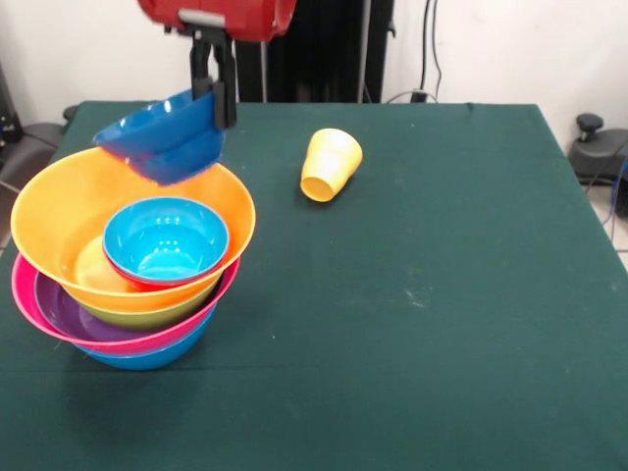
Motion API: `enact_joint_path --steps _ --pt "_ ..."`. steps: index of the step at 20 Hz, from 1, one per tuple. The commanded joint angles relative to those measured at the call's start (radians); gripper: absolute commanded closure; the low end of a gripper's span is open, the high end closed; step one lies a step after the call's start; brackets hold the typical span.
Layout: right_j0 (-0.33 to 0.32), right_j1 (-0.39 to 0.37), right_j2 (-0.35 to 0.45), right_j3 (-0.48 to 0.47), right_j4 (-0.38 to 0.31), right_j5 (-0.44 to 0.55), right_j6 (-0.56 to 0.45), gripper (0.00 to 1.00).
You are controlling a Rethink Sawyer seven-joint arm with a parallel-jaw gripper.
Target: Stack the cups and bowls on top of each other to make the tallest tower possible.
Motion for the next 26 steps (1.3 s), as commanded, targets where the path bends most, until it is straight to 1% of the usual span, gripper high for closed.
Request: enact_joint_path --steps 1,6,7,10,11,13,16,19,21,26 --pt "0.046 0.135 0.027 -0.148 -0.049 0.107 -0.132 1.00" --pt "0.055 0.142 0.024 -0.185 -0.034 0.152 -0.144 1.00" --pt "0.059 0.145 0.023 -0.200 -0.034 0.166 -0.147 1.00" --pt "0.064 0.143 0.018 -0.205 -0.045 0.172 -0.163 1.00" --pt "0.054 0.143 0.023 -0.191 -0.035 0.145 -0.162 0.00" --pt "0.052 0.143 0.025 -0.190 -0.038 0.142 -0.173 0.00" --pt "0.062 0.142 0.011 -0.199 -0.059 0.160 -0.183 0.00" --pt "0.073 0.144 0.002 -0.213 -0.078 0.154 -0.179 0.00" --pt "0.083 0.149 -0.010 -0.232 -0.081 0.186 -0.163 0.00" --pt "0.073 0.155 -0.003 -0.203 -0.074 0.135 -0.159 0.00"
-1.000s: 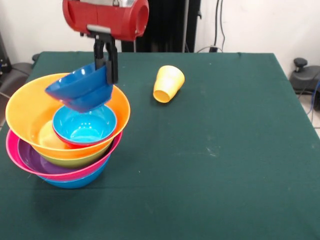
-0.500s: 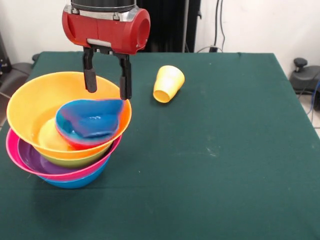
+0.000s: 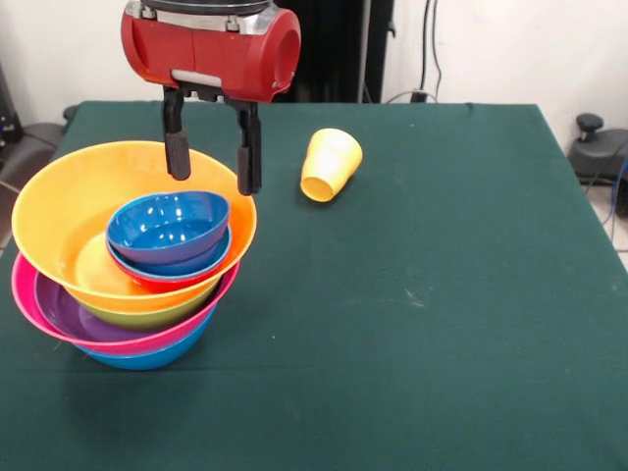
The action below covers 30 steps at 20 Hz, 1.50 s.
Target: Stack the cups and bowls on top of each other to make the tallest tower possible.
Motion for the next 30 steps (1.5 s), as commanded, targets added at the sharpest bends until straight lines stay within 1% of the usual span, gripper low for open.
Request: enact_joint_path --steps 1,3,6,9,13,22,25,27,30 --pt "0.023 0.039 0.000 -0.011 -0.063 0.069 -0.163 0.00" --pt "0.021 0.038 -0.001 0.004 -0.060 0.049 -0.150 0.00" --pt "0.020 0.034 -0.002 0.013 -0.055 0.045 -0.143 0.00" --pt "0.010 0.059 0.012 0.013 -0.046 0.037 -0.157 0.00" --pt "0.032 0.022 -0.025 0.082 -0.042 0.013 -0.065 0.00" --pt "0.074 -0.004 -0.082 0.185 -0.032 -0.049 0.071 0.00" --pt "0.083 -0.015 -0.101 0.230 -0.017 -0.077 0.112 0.00" --pt "0.104 -0.042 -0.126 0.255 -0.009 -0.072 0.138 0.00" --pt "0.137 -0.090 -0.161 0.281 0.014 -0.032 0.168 0.00"
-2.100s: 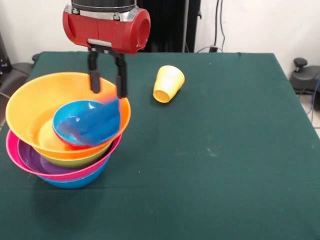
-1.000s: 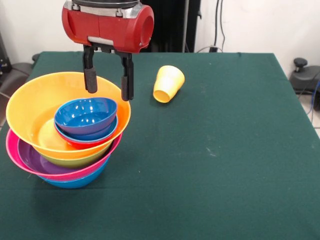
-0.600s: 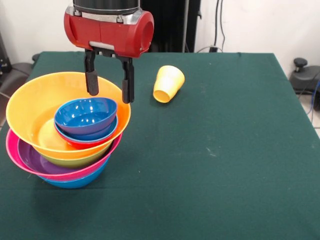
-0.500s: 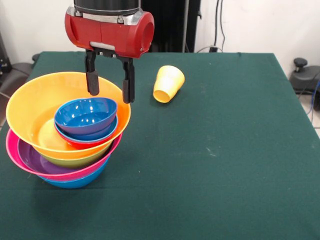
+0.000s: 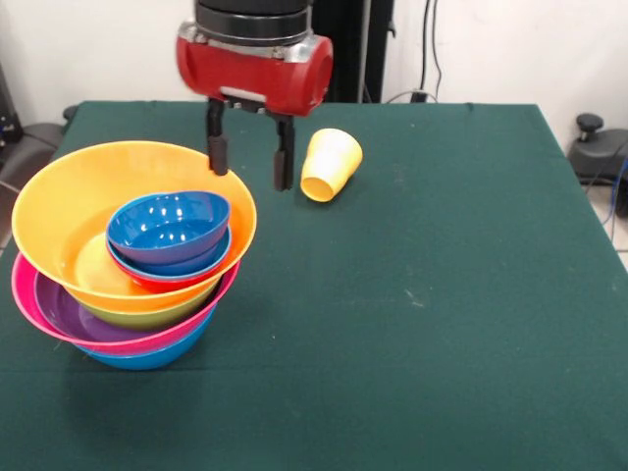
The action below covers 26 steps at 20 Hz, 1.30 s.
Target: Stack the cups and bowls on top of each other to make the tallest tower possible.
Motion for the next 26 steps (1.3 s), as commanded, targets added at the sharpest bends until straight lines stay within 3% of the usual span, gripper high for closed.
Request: enact_joint_path --steps 1,12,26 --pt "0.091 -0.082 -0.092 0.173 0.012 -0.002 0.179 0.00" --pt "0.192 -0.095 -0.198 0.235 0.076 -0.058 0.272 0.00" --pt "0.185 0.017 -0.225 0.284 0.098 -0.264 0.211 0.00"
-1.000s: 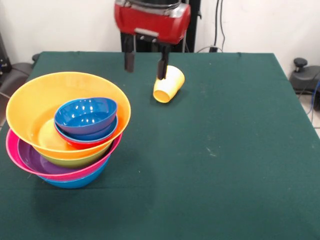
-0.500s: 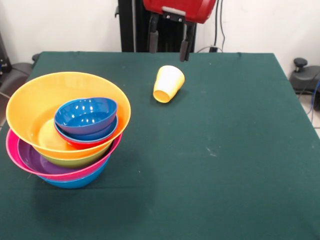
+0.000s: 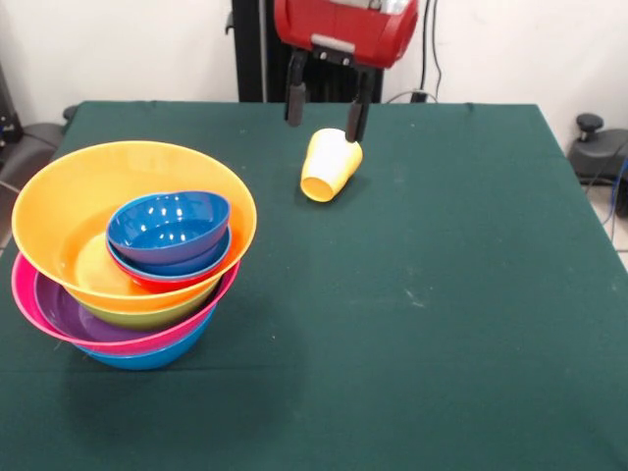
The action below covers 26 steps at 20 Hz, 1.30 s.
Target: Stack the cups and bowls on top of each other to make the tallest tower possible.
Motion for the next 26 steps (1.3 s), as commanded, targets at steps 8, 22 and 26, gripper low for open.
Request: enact_joint_path --steps 8,22,26 --pt "-0.017 0.119 -0.014 0.232 0.026 -0.213 0.127 0.00" --pt "0.021 0.043 -0.037 0.355 0.097 -0.200 0.143 0.00" --pt "0.021 0.047 -0.044 0.368 0.103 -0.223 0.135 0.00"
